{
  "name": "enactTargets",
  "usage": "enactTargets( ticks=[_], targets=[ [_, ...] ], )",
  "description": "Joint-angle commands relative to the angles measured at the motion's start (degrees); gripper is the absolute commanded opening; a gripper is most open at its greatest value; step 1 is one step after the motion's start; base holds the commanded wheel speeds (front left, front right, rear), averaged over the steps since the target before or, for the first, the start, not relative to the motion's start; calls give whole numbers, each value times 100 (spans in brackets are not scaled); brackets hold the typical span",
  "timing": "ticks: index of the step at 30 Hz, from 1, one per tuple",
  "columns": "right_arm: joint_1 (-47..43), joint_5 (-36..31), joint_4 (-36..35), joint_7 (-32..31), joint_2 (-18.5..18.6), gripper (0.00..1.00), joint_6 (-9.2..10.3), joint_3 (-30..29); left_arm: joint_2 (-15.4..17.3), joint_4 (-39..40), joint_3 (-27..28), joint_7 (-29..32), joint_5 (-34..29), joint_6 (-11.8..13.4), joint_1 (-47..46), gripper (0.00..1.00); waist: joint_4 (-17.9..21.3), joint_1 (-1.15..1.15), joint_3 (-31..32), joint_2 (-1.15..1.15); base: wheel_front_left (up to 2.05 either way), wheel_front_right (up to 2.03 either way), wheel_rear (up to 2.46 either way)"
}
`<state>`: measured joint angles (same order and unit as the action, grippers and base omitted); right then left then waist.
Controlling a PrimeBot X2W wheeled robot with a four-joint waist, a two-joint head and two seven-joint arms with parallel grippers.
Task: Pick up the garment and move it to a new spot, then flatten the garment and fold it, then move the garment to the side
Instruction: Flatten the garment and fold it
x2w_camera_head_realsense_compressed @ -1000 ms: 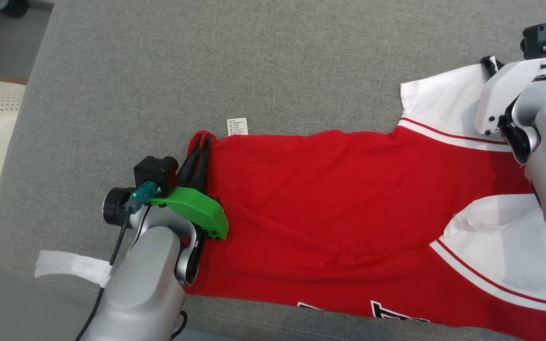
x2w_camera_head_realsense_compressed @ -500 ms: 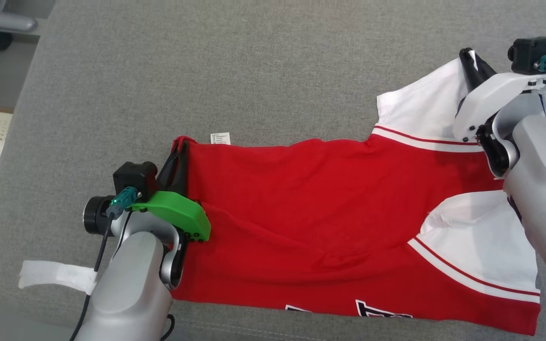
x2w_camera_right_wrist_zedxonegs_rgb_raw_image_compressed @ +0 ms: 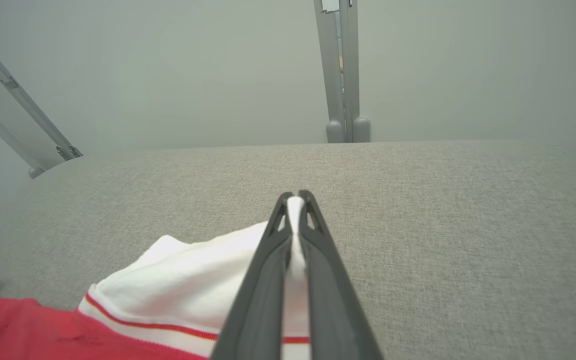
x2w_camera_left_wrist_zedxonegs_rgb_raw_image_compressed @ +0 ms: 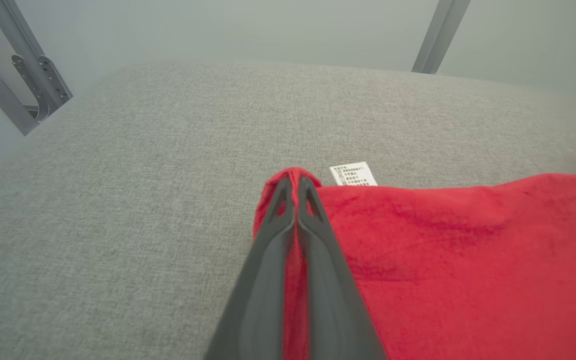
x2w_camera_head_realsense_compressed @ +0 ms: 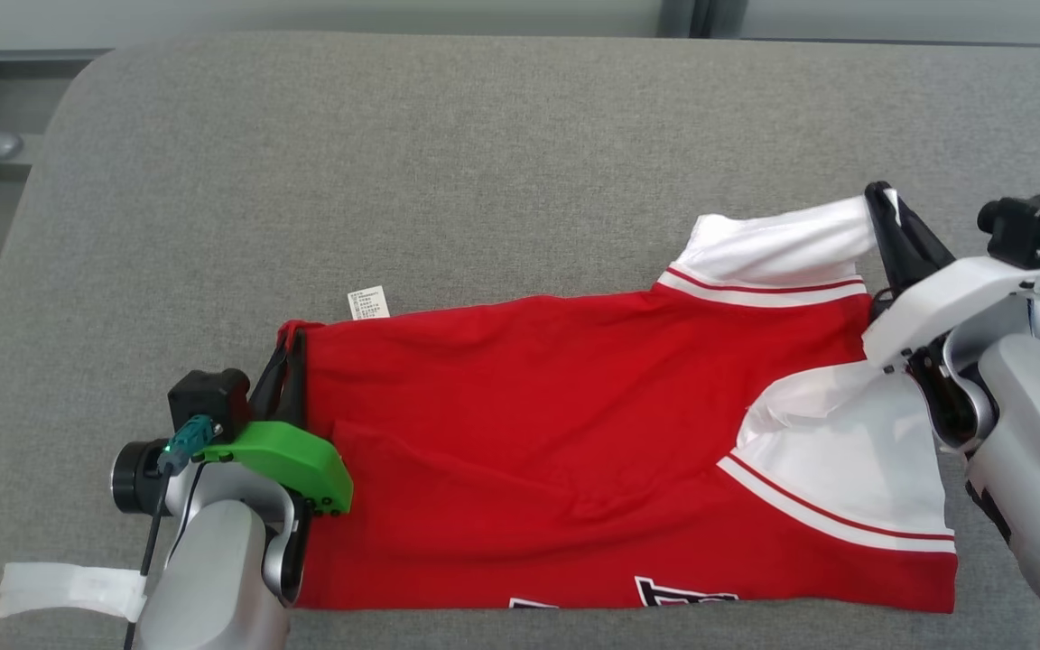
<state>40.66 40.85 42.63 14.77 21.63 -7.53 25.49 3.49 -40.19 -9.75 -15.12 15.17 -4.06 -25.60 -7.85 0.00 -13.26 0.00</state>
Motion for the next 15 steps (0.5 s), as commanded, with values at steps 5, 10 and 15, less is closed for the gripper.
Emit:
enactTargets(
  ticks=[5, 10, 15],
  targets=[
    [-755, 44, -629, 39, 78, 0, 9, -316, 63, 91, 228, 2, -185, -81, 333, 0, 252, 0, 371, 0, 0, 0, 0],
    [-1496, -18, -1262, 41, -45, 0, 9, -610, 83, 238, 433, 2, -325, -139, 696, 0, 404, 0, 586, 0, 0, 0, 0],
    [-2199, -142, -1679, 39, -275, 0, 9, -838, 73, 367, 601, 2, -409, -191, 1097, 0, 512, 0, 777, 0, 0, 0, 0]
  ],
)
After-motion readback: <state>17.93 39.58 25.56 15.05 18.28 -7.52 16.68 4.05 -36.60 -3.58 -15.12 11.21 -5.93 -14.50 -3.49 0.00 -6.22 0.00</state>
